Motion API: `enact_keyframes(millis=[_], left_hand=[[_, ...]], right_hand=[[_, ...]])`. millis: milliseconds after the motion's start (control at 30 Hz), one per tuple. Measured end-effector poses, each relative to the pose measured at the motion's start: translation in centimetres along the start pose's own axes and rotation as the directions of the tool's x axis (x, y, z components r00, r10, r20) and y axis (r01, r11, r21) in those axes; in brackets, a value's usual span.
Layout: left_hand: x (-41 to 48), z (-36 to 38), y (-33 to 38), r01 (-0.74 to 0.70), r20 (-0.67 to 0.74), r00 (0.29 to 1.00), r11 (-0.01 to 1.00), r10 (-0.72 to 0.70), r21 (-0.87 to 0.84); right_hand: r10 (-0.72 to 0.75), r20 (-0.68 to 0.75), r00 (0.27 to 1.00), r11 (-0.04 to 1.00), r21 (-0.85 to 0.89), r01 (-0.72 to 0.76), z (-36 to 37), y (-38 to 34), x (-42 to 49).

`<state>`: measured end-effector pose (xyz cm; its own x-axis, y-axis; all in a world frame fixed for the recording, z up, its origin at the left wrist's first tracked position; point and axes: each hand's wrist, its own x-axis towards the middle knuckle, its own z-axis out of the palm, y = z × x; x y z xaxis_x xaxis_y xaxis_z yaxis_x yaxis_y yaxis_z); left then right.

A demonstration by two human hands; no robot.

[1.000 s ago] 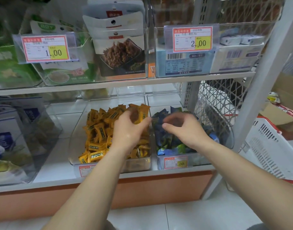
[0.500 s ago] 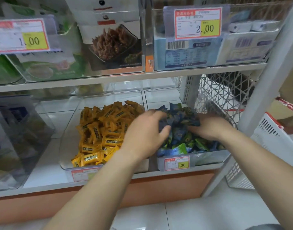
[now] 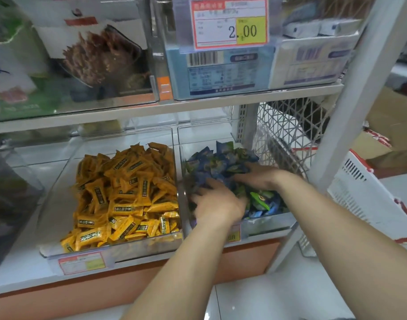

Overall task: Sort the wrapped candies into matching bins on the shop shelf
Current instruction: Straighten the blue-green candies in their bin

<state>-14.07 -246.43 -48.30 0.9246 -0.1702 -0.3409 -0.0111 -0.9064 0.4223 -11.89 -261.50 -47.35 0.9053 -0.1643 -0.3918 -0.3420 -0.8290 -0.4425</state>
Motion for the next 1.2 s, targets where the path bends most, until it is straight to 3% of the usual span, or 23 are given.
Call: enact_keyframes(millis=[167,367,433,500,567,633,700,800,933,1033,1133,1200], left_hand=[[2.1,0.3,0.3,0.054,0.049,0.998,0.994,-0.049,-0.097],[3.4,0.5,0.6,0.031,-0.035,0.998,0.879,-0.054,-0.476],[3.3,0.5,1.0,0.014,-0.041,0.997,0.716,-0.06,-0.698],[3.2,0.1,1.6,0.062,0.031,0.997,0.459,-0.076,-0.886],[3.2,-0.3,1.9,0.132,0.118,0.99,0.23,-0.074,-0.964],[3.1,-0.8,2.0,0.193,0.19,0.981,0.11,-0.036,-0.975],[2.9,-1.2,2.2,0.211,0.213,0.977,0.062,0.022,-0.975],[2.4,-1.8,2.3,0.206,0.213,0.971,0.079,0.106,-0.975],[1.4,-3.5,2.0,0.047,0.071,0.996,0.34,0.056,-0.939],[0.0,-5.3,1.8,-0.052,-0.016,0.997,0.468,0.08,-0.882],[-1.0,-6.9,0.8,-0.329,-0.256,0.944,0.647,0.208,-0.688],[-2.0,-8.0,-1.2,-0.485,-0.398,0.864,0.722,0.309,-0.494]], right_hand=[[0.011,-0.057,0.998,0.996,0.089,-0.006,0.5,0.6,0.9],[0.013,0.009,1.0,0.838,0.545,-0.016,0.6,1.4,0.9],[0.044,-0.04,0.998,0.746,0.666,-0.006,0.5,1.4,0.8],[0.069,-0.097,0.993,0.602,0.798,0.036,0.2,1.4,0.9],[0.093,-0.138,0.986,0.492,0.867,0.075,-0.3,1.0,0.8],[0.097,-0.161,0.982,0.463,0.881,0.098,-0.8,0.5,0.7],[0.087,-0.138,0.987,0.39,0.916,0.094,-1.0,0.0,0.3],[0.108,-0.135,0.985,0.352,0.932,0.089,-1.4,-0.3,-0.5],[0.046,-0.237,0.97,0.648,0.746,0.151,-2.6,-0.2,-2.5],[-0.068,-0.422,0.904,0.798,0.52,0.303,-2.2,0.1,-4.6],[-0.242,-0.5,0.832,0.882,0.245,0.403,-0.4,-0.2,-6.4],[-0.412,-0.358,0.838,0.886,0.057,0.46,1.0,-0.7,-6.9]])
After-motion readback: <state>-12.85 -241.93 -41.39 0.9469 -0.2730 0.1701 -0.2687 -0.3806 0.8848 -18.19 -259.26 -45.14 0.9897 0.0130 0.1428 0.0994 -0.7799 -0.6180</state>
